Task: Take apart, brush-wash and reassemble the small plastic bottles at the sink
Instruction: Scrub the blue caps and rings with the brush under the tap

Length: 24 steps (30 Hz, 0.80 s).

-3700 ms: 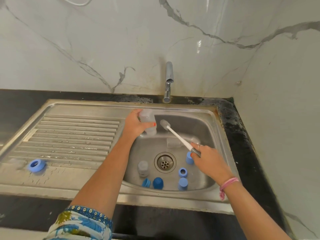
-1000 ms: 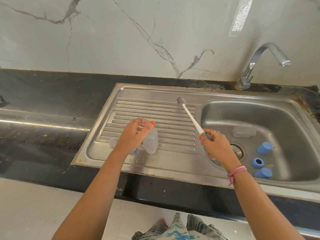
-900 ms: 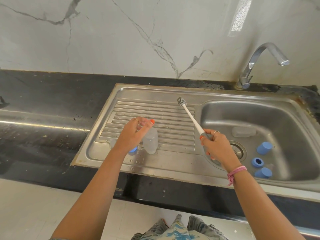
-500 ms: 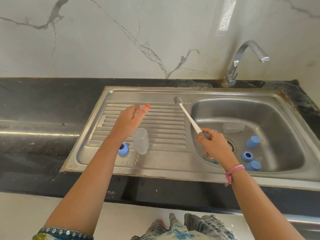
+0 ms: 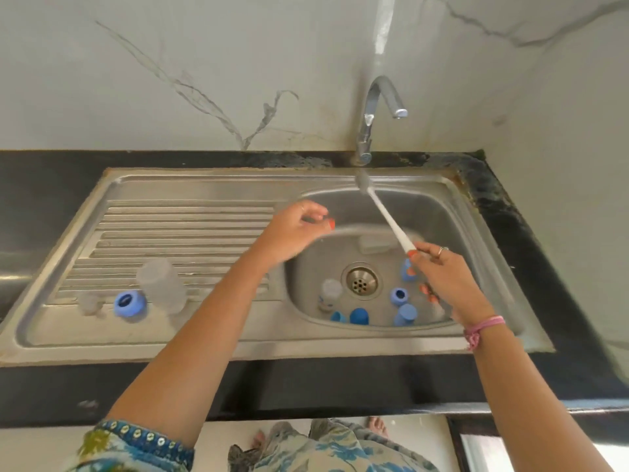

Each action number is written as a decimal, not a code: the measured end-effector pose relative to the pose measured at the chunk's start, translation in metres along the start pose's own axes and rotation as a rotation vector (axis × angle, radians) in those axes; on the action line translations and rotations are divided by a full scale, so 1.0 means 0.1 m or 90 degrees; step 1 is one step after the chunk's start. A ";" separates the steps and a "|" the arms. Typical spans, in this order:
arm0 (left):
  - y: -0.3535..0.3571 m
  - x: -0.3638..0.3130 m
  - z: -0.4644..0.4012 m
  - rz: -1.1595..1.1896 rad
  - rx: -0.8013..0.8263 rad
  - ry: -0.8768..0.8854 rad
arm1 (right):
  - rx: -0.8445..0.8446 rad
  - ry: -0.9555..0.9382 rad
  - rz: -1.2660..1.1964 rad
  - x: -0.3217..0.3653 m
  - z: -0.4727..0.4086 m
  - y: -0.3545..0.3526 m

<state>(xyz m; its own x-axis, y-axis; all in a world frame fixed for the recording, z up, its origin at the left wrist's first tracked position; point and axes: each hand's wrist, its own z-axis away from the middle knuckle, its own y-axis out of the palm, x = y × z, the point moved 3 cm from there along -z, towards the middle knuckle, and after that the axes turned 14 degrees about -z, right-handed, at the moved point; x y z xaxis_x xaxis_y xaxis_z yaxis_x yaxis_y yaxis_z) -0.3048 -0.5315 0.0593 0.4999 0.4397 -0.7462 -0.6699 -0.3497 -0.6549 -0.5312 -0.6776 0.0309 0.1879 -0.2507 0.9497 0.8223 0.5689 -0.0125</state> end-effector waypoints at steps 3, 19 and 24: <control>0.56 -0.15 -0.15 -0.071 0.064 0.024 | -0.012 0.035 0.042 -0.15 -0.19 -0.42; 1.93 -0.17 -0.69 -0.116 0.151 -0.109 | 0.146 0.078 0.094 -0.19 -0.80 -1.11; 2.40 -0.08 -0.65 -0.246 0.289 -0.013 | 0.140 0.105 0.102 -0.30 -1.05 -1.08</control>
<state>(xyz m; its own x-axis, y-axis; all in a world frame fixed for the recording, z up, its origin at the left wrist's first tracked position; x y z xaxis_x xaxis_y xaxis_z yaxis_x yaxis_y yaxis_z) -0.4344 -0.6729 -0.0998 0.7466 0.4816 -0.4590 -0.6117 0.2258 -0.7582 -0.5693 -0.8138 -0.0292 0.4046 -0.2579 0.8774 0.6425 0.7629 -0.0720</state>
